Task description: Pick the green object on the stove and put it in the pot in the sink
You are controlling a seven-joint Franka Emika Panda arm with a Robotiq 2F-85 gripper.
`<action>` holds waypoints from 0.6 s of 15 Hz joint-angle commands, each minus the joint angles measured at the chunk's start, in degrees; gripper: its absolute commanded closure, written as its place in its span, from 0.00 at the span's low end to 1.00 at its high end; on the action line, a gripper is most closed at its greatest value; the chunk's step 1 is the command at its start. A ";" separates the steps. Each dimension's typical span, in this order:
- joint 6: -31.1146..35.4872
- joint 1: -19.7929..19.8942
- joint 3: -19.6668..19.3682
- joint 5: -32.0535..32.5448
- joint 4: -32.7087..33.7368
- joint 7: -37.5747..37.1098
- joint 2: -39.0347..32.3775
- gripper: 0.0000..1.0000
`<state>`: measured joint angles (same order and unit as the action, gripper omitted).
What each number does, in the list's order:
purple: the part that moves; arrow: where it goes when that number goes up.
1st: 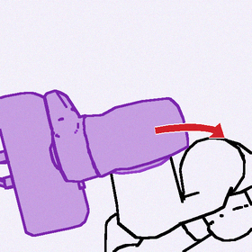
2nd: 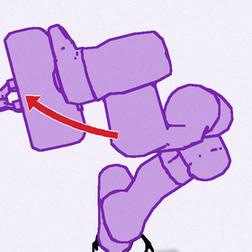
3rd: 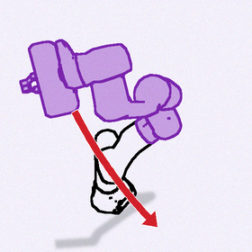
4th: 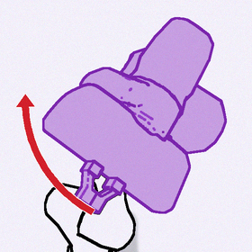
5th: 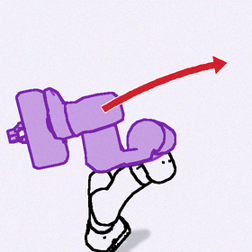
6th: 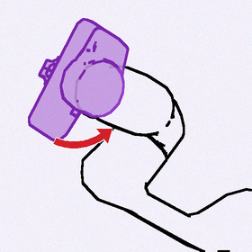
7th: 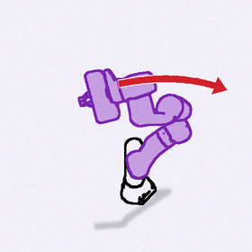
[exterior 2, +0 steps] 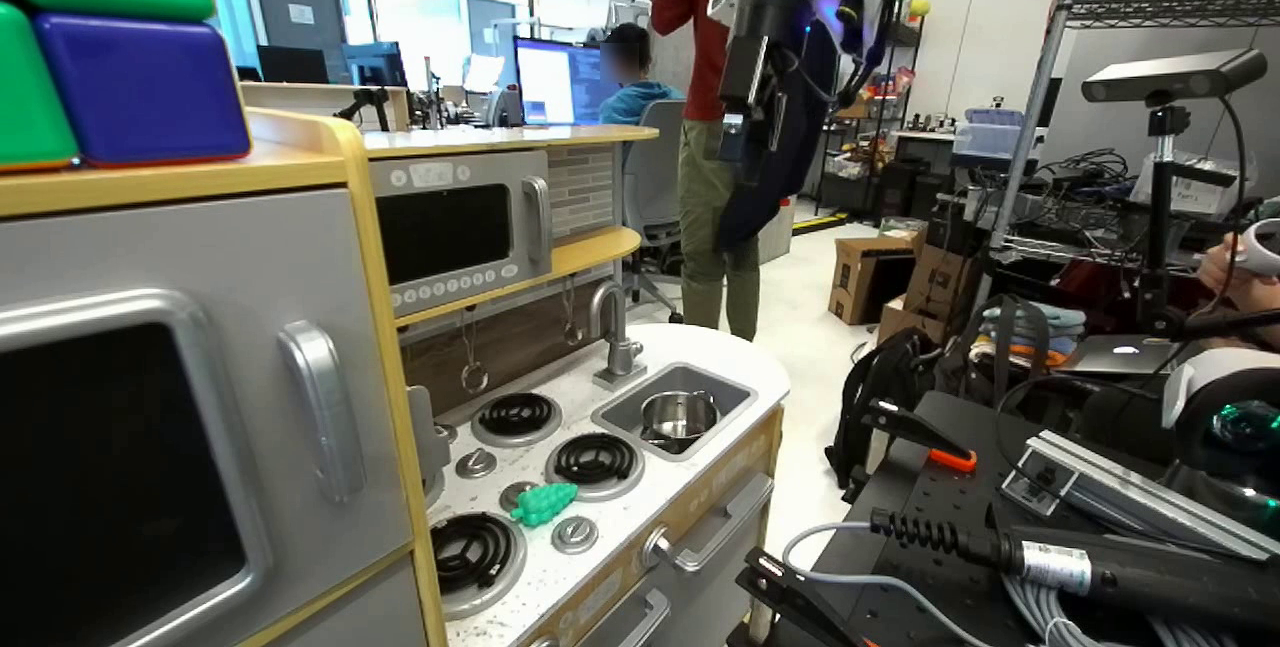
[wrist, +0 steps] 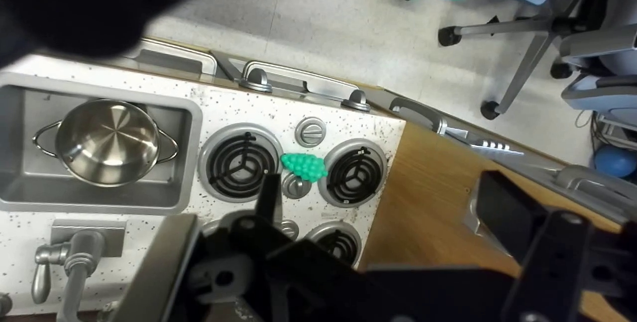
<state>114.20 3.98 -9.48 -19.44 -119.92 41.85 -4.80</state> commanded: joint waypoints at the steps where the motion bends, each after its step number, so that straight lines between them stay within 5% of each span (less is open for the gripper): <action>1: 1.86 0.72 1.97 8.35 0.20 1.85 -0.49 0.00; 9: -7.55 0.52 4.50 20.69 0.43 12.84 -0.80 0.00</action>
<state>109.14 3.97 -6.36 -1.75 -120.14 49.03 -5.17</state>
